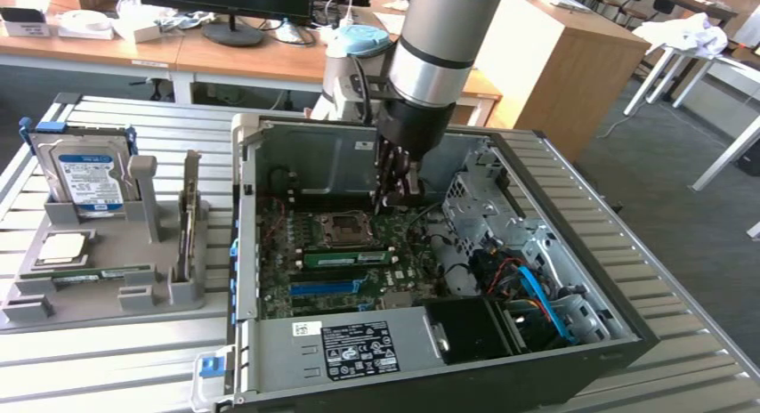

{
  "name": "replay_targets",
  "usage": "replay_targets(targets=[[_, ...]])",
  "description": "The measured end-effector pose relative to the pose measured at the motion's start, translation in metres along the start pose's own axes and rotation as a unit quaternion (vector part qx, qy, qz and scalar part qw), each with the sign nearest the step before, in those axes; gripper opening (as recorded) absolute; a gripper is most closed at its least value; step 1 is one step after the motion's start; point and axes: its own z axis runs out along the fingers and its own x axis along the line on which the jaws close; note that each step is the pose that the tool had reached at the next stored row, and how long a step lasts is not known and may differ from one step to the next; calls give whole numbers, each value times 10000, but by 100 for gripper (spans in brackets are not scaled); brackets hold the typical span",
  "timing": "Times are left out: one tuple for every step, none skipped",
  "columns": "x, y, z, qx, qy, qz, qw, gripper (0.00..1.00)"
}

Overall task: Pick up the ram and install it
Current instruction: 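Insert the ram into the slot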

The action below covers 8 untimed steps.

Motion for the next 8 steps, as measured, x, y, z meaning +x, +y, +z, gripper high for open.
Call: replay_targets(targets=[[-1,0,-10,0,0,0,10000,26],[-1,-1,-21,-1,0,0,10000,26],[-2,-1,-32,-1,0,0,10000,26],[-3,-1,-42,-1,0,0,10000,26],[-4,-1,-53,-1,0,0,10000,26],[-4,-1,-64,-2,1,0,10000,26],[-5,-1,-75,-2,1,0,10000,26],[-6,-1,-85,-2,1,0,10000,26]])
